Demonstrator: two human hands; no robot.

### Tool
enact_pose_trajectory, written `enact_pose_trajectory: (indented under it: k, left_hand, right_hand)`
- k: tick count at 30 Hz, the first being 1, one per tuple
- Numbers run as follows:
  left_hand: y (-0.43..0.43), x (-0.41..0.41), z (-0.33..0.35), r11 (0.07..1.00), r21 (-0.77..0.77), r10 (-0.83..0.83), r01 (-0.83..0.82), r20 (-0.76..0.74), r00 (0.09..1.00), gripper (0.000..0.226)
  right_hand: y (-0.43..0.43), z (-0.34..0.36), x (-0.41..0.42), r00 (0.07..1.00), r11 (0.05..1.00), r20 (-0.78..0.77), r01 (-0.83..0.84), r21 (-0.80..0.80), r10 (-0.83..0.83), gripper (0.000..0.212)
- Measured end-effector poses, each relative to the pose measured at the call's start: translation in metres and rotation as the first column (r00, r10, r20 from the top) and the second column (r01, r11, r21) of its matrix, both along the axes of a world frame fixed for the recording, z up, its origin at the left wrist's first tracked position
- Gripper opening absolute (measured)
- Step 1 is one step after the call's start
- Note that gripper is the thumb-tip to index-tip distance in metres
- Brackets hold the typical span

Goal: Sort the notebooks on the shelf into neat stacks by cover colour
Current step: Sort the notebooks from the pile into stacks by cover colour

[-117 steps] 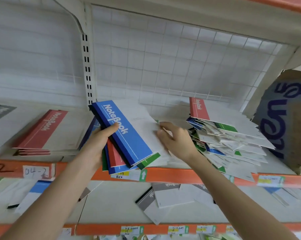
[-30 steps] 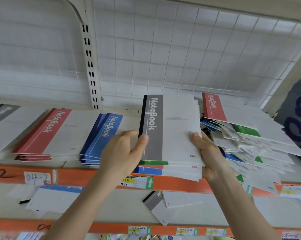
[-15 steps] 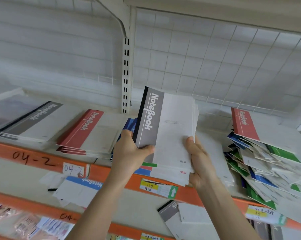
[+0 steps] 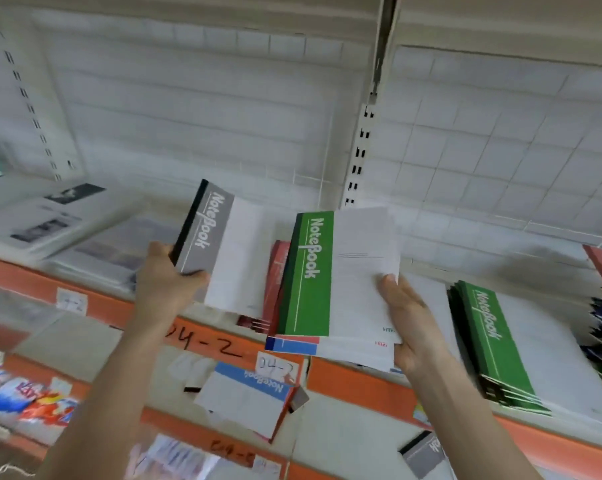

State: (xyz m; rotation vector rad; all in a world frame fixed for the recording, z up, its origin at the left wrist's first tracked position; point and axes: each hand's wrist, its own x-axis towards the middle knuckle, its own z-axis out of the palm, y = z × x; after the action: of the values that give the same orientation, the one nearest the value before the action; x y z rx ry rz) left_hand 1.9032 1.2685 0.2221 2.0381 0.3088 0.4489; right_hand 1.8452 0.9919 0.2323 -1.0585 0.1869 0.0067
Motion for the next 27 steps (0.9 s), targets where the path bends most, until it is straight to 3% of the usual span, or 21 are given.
enact_pose_trajectory:
  k: [3,5,8,11,13,15,18,21,24,27]
  left_hand:
    - [0.037,0.026,-0.007,0.994,0.090,-0.050,0.059,-0.100,0.994,0.034]
    - [0.048,0.034,-0.012,0.960,0.259,-0.063,0.103,-0.158,0.985,0.033]
    - [0.055,0.033,-0.014,0.789,0.601,0.025,0.126,-0.236,0.971,0.035]
    - [0.053,0.027,-0.013,0.617,0.772,0.081,0.151,-0.252,0.964,0.045]
    - [0.043,0.020,-0.009,0.668,0.724,-0.083,0.173,-0.159,0.984,0.045]
    - [0.027,0.007,-0.002,0.800,0.509,-0.337,0.319,-0.059,0.940,0.043]
    - [-0.002,-0.005,0.006,0.757,0.326,-0.557,0.567,-0.133,0.820,0.047]
    - [-0.022,-0.007,0.000,0.729,0.308,-0.586,0.611,-0.181,0.790,0.048]
    - [-0.032,-0.009,-0.004,0.779,0.262,-0.567,0.570,-0.093,0.818,0.054]
    - [-0.039,-0.010,-0.003,0.765,0.285,-0.590,0.578,-0.049,0.806,0.051]
  right_hand:
    - [0.026,0.001,0.009,0.998,0.998,-0.020,0.056,-0.013,-0.056,0.017]
    - [0.041,0.001,0.013,0.996,0.996,-0.038,0.085,-0.018,-0.086,0.015]
    - [0.060,-0.002,0.015,0.991,0.993,-0.064,0.117,-0.001,-0.117,0.016]
    - [0.072,-0.007,0.012,0.989,0.991,-0.069,0.135,0.021,-0.133,0.016]
    - [0.078,-0.010,0.010,0.984,0.986,-0.072,0.167,0.009,-0.166,0.015]
    - [0.083,-0.012,0.007,0.982,0.983,-0.059,0.181,0.012,-0.180,0.016]
    - [0.090,-0.014,0.004,0.977,0.978,-0.042,0.209,0.010,-0.209,0.017]
    - [0.094,-0.018,0.003,0.972,0.971,-0.016,0.235,0.035,-0.235,0.020]
    - [0.093,-0.019,0.000,0.960,0.960,-0.003,0.278,0.041,-0.279,0.022]
    - [0.087,-0.020,-0.006,0.952,0.952,0.027,0.302,0.059,-0.304,0.022]
